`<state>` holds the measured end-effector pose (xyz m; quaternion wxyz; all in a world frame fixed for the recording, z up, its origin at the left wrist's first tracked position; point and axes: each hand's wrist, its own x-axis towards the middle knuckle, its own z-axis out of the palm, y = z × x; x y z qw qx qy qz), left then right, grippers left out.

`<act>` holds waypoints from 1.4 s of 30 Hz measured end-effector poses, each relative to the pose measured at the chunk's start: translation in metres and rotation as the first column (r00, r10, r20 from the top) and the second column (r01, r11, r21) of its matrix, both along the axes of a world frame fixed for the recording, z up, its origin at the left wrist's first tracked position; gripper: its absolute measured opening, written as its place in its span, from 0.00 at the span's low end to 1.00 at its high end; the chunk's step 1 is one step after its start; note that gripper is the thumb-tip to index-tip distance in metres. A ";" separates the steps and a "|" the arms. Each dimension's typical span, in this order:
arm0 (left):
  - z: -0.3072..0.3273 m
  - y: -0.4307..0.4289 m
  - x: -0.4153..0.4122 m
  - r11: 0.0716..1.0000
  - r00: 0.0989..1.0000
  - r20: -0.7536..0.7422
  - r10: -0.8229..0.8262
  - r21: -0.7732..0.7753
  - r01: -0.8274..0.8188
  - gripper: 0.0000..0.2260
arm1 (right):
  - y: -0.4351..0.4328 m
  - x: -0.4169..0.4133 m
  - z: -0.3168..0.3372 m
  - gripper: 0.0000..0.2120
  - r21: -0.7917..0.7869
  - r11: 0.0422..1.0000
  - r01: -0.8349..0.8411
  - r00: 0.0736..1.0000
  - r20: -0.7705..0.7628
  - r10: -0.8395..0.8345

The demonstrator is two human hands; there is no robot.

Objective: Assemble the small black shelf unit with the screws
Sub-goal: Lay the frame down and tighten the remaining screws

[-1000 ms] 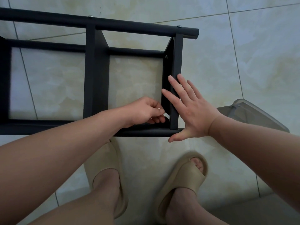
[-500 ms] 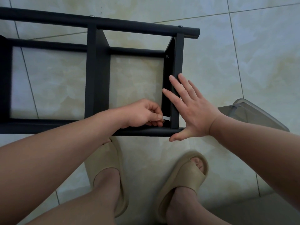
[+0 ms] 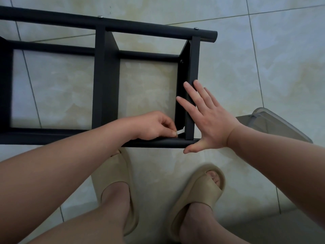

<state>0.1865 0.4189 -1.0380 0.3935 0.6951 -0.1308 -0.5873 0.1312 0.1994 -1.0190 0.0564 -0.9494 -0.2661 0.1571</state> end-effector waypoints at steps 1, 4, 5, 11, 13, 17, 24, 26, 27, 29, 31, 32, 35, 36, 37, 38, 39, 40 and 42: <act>-0.002 0.002 0.001 1.000 1.000 0.020 0.019 0.009 -0.019 0.05 | 0.000 0.000 0.000 0.63 0.001 1.000 0.001 1.000 0.000 -0.001; -0.007 0.006 0.004 0.998 0.995 0.074 0.062 0.021 -0.064 0.03 | 0.000 0.000 0.000 0.63 0.000 1.000 0.001 1.000 0.002 -0.001; -0.006 0.007 0.005 0.999 0.991 0.127 0.033 0.037 -0.038 0.04 | 0.001 0.000 0.000 0.63 0.000 1.000 0.001 1.000 0.002 -0.001; -0.002 0.000 0.010 0.999 0.967 0.254 -0.033 0.025 0.028 0.04 | 0.001 0.000 -0.001 0.62 0.012 1.000 -0.001 1.000 0.002 0.001; 0.000 -0.006 0.007 0.998 0.988 0.141 0.056 0.004 -0.057 0.05 | 0.001 0.000 -0.001 0.63 0.009 1.000 -0.001 1.000 0.002 0.001; 0.006 -0.017 0.000 0.937 0.886 -0.318 0.337 0.019 -0.349 0.04 | 0.000 0.000 -0.001 0.63 0.017 1.000 -0.002 1.000 0.003 0.002; 0.007 -0.021 0.000 0.883 0.792 -0.401 0.460 0.116 -0.455 0.03 | 0.000 0.000 -0.002 0.63 0.027 1.000 0.004 1.000 -0.002 -0.004; 0.008 -0.023 -0.001 0.867 0.778 -0.394 0.489 0.118 -0.484 0.03 | 0.000 0.000 -0.002 0.63 0.029 1.000 0.005 1.000 -0.002 -0.005; 0.008 -0.025 -0.001 0.856 0.771 -0.386 0.506 0.115 -0.504 0.03 | 0.000 0.000 -0.002 0.63 0.027 1.000 0.004 1.000 -0.003 -0.004; 0.008 -0.027 -0.001 0.833 0.757 -0.368 0.540 0.105 -0.543 0.03 | 0.000 0.001 -0.002 0.63 0.024 1.000 0.004 1.000 -0.005 -0.004; 0.008 -0.027 -0.001 0.825 0.754 -0.360 0.550 0.096 -0.557 0.03 | 0.000 0.001 -0.002 0.63 0.025 1.000 0.004 1.000 -0.004 -0.004; 0.008 -0.026 -0.001 0.830 0.762 -0.354 0.542 0.089 -0.550 0.03 | 0.000 0.000 -0.002 0.63 0.026 1.000 0.004 1.000 -0.002 -0.004; 0.007 -0.022 -0.001 0.848 0.785 -0.343 0.516 0.078 -0.524 0.04 | 0.000 0.000 -0.002 0.62 0.030 1.000 0.004 1.000 0.005 -0.004; 0.007 -0.021 -0.001 0.849 0.784 -0.347 0.515 0.082 -0.521 0.05 | 0.000 0.000 -0.002 0.62 0.032 0.999 0.003 1.000 0.006 -0.003; 0.008 -0.021 -0.001 0.852 0.786 -0.346 0.512 0.085 -0.517 0.04 | 0.000 0.000 -0.002 0.62 0.033 0.999 0.002 1.000 0.007 -0.002; 0.008 -0.020 0.000 0.857 0.794 -0.339 0.505 0.087 -0.508 0.04 | 0.000 0.000 -0.002 0.62 0.034 0.999 0.001 1.000 0.007 -0.001; 0.009 -0.020 0.000 0.863 0.803 -0.331 0.496 0.086 -0.498 0.04 | 0.000 0.000 -0.002 0.62 0.035 0.999 0.000 1.000 0.007 -0.001; 0.009 -0.021 0.000 0.868 0.811 -0.323 0.488 0.082 -0.490 0.04 | 0.000 0.000 -0.002 0.62 0.034 0.999 0.000 1.000 0.006 -0.001; 0.009 -0.022 -0.001 0.876 0.821 -0.318 0.473 0.070 -0.478 0.05 | 0.000 0.000 -0.002 0.62 0.034 0.999 0.001 1.000 0.006 -0.002</act>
